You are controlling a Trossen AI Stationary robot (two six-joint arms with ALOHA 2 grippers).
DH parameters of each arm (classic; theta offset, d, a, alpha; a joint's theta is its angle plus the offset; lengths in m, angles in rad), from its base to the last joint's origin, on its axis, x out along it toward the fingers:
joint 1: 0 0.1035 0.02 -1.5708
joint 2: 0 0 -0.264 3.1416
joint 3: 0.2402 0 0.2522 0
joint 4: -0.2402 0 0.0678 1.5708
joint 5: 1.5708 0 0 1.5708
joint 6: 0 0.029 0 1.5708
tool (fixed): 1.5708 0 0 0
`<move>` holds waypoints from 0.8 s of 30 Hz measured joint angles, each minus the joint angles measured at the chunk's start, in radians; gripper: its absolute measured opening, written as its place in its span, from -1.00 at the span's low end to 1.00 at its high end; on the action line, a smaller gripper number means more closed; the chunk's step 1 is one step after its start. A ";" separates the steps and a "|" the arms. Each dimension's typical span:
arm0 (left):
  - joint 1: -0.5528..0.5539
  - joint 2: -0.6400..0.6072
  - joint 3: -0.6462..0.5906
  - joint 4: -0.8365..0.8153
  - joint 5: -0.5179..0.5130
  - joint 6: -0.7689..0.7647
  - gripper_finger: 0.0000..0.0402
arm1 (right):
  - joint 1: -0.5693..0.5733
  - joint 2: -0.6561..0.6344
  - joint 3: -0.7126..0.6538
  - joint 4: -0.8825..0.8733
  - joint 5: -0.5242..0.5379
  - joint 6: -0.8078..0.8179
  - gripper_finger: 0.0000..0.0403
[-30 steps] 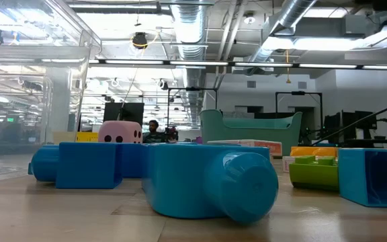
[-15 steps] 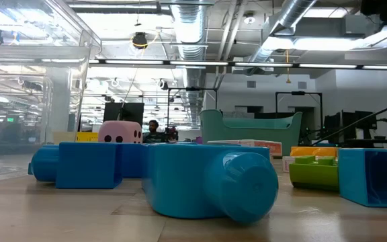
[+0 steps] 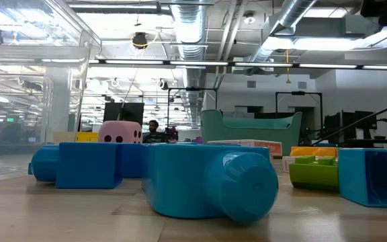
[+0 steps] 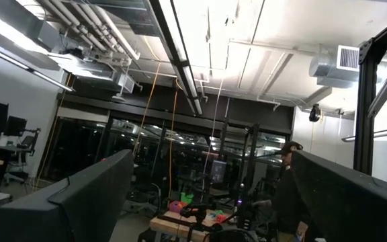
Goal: Pick & Place Toys
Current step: Put the bottom pink die into the green bin
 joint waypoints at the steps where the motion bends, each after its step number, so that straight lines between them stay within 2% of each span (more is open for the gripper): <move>1: 0.000 0.000 0.000 0.000 0.000 0.000 0.98 | -0.002 0.000 0.000 -0.003 -0.004 -0.004 0.99; 7: 0.000 0.000 0.000 -0.003 0.000 0.000 0.98 | -0.007 -0.001 -0.031 0.011 -0.047 -0.029 0.99; 24: 0.000 0.000 0.000 -0.003 0.033 0.000 0.98 | -0.036 0.000 -0.057 0.000 -0.068 -0.109 0.99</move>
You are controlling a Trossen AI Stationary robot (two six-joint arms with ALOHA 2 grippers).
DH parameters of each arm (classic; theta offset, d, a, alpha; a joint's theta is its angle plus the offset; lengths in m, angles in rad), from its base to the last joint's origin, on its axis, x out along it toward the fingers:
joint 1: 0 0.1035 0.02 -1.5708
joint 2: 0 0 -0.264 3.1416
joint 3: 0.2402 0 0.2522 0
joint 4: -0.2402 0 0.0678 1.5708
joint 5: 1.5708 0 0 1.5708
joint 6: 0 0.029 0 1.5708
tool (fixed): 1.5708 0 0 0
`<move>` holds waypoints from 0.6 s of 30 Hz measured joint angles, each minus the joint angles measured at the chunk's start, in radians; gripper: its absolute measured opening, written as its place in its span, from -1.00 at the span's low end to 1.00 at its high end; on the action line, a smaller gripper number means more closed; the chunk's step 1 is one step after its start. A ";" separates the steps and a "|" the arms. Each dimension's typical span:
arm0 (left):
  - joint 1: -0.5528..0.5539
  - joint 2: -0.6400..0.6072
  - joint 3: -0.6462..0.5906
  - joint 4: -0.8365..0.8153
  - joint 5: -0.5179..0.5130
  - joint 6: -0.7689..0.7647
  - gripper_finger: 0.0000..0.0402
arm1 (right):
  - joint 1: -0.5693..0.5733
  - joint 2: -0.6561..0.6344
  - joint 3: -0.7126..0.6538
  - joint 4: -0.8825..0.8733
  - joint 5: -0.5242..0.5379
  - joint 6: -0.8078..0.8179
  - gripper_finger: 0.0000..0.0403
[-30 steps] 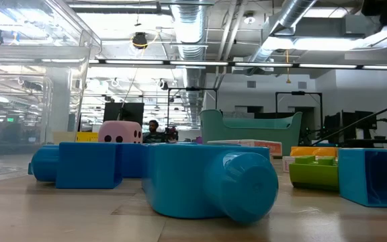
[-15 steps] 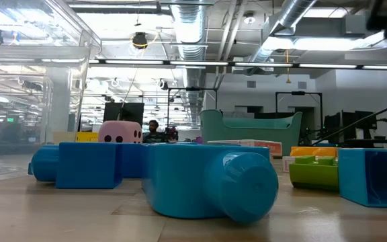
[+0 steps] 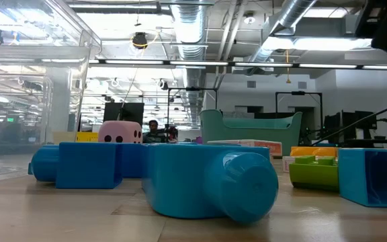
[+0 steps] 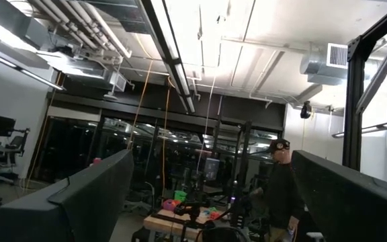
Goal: Pick & Place Toys
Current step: Put the bottom pink die into the green bin
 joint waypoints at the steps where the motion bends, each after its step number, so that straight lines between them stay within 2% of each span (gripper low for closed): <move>1: 0.000 0.000 0.000 0.000 0.000 0.000 0.98 | -0.001 -0.001 -0.008 0.012 -0.006 0.001 0.99; 13: 0.000 0.000 0.000 -0.006 0.000 0.022 0.98 | -0.025 0.007 -0.023 0.045 -0.038 0.013 0.98; 18: 0.000 0.000 0.000 -0.023 0.000 0.022 0.98 | -0.024 0.007 -0.023 0.050 -0.034 0.003 0.84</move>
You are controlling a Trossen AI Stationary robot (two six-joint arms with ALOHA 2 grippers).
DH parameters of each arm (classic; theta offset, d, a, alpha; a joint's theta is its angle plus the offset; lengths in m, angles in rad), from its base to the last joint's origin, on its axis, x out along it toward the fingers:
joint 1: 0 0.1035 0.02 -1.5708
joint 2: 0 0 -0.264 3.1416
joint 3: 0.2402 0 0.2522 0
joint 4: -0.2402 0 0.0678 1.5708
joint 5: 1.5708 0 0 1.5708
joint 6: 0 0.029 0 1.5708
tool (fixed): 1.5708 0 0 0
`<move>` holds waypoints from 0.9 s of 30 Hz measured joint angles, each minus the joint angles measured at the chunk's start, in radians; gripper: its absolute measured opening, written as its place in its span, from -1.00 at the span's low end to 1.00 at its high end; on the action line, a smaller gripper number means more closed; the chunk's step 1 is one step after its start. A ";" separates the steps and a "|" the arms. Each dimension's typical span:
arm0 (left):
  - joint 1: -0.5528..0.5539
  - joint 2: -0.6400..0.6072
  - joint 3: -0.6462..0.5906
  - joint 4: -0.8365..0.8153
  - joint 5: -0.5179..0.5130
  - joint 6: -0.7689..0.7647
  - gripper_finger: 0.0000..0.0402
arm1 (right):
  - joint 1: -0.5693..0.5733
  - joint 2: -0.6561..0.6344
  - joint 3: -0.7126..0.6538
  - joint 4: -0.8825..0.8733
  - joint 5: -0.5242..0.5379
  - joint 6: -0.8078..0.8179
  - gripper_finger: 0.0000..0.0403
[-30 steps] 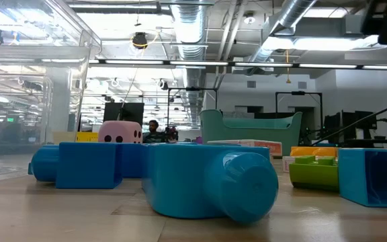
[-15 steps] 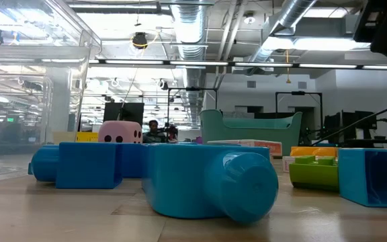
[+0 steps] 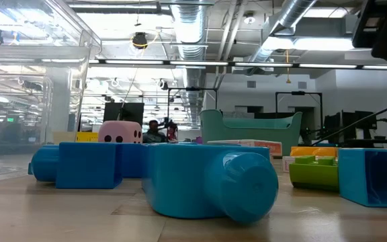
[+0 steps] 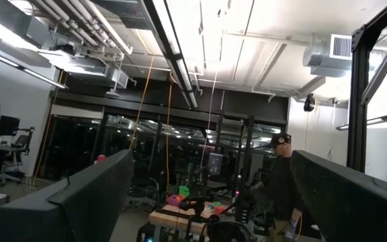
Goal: Pick & Place Toys
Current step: Put the bottom pink die into the green bin
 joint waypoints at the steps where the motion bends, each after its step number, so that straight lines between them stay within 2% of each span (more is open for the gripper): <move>1: 0.000 0.000 0.000 0.000 0.000 0.000 0.98 | 0.000 0.000 0.001 -0.001 0.003 -0.002 0.80; 7: 0.000 0.000 0.000 0.000 0.000 0.000 0.98 | -0.017 0.004 0.055 -0.041 0.120 -0.068 0.52; 12: 0.000 0.000 0.000 0.009 0.000 -0.005 0.98 | -0.065 0.004 0.157 -0.159 0.180 -0.073 0.49; 17: 0.000 -0.003 0.000 0.033 0.000 -0.037 0.98 | -0.132 0.004 0.309 -0.291 0.196 0.040 0.48; 21: 0.000 -0.012 0.000 0.026 0.000 -0.037 0.98 | -0.229 0.003 0.471 -0.396 0.288 0.329 0.48; 25: 0.000 -0.025 0.000 -0.018 0.000 -0.036 0.98 | -0.384 0.002 0.628 -0.590 0.416 0.769 0.47; 27: 0.000 -0.035 0.000 -0.050 0.000 -0.032 0.98 | -0.474 0.002 0.679 -0.660 0.433 0.971 0.47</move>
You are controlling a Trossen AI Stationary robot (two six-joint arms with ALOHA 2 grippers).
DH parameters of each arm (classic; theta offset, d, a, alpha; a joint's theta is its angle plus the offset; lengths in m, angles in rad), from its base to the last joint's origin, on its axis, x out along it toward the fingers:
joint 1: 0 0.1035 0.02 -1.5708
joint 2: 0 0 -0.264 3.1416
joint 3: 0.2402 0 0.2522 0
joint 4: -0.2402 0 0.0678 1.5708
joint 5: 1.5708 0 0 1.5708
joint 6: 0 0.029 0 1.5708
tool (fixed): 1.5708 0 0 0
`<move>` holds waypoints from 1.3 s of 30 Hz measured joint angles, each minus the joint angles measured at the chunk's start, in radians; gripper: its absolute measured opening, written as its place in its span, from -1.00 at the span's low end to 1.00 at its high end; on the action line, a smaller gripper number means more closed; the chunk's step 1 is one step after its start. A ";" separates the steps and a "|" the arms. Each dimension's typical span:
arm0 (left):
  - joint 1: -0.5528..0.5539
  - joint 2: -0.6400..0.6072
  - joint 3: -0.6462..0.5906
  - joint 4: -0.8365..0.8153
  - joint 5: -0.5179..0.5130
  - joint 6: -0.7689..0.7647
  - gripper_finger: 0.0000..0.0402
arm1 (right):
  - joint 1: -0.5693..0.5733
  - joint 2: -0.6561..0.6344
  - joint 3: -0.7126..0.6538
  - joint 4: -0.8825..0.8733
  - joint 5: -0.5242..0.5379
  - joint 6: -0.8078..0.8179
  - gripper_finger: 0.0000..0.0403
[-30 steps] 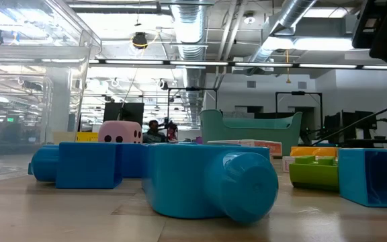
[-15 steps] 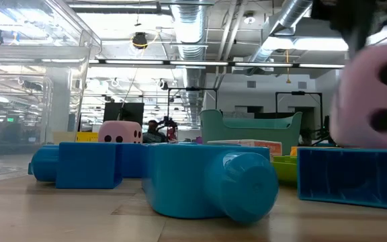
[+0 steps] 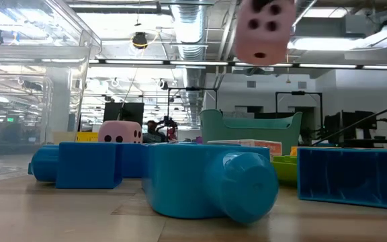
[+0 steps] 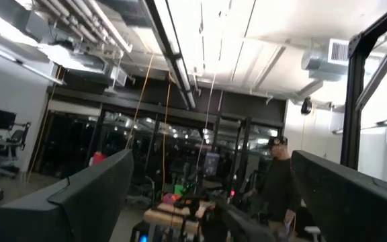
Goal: Pick & Place Toys
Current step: Put the bottom pink die into the green bin
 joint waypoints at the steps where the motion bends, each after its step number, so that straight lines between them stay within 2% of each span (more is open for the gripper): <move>1: 0.000 -0.004 0.000 -0.020 0.000 0.001 0.98 | -0.042 0.000 0.021 -0.027 0.001 0.085 0.47; 6: 0.002 -0.009 0.000 -0.125 0.000 0.052 0.98 | -0.229 -0.001 0.060 -0.026 -0.003 0.385 0.47; 10: 0.002 -0.007 0.000 -0.200 -0.002 0.091 0.98 | -0.381 -0.001 0.059 0.010 -0.002 0.551 0.47; 13: 0.002 -0.001 0.000 -0.234 -0.012 0.121 0.98 | -0.493 -0.001 0.059 0.018 -0.003 0.605 0.47; 18: 0.003 0.013 0.001 -0.284 -0.021 0.159 0.98 | -0.629 -0.001 0.059 0.012 -0.009 0.556 0.47; 23: 0.007 0.032 -0.002 -0.290 -0.082 0.161 0.98 | -0.729 0.024 0.057 -0.024 -0.033 0.457 0.47; 28: 0.015 0.055 -0.003 -0.287 -0.126 0.161 0.98 | -0.817 0.119 0.056 -0.059 -0.053 0.366 0.47; 35: 0.038 0.070 -0.003 -0.291 -0.145 0.156 0.98 | -0.881 0.271 0.059 -0.041 -0.099 0.295 0.47; 39: 0.043 0.073 -0.003 -0.288 -0.150 0.151 0.98 | -0.882 0.304 0.059 -0.052 -0.095 0.280 0.47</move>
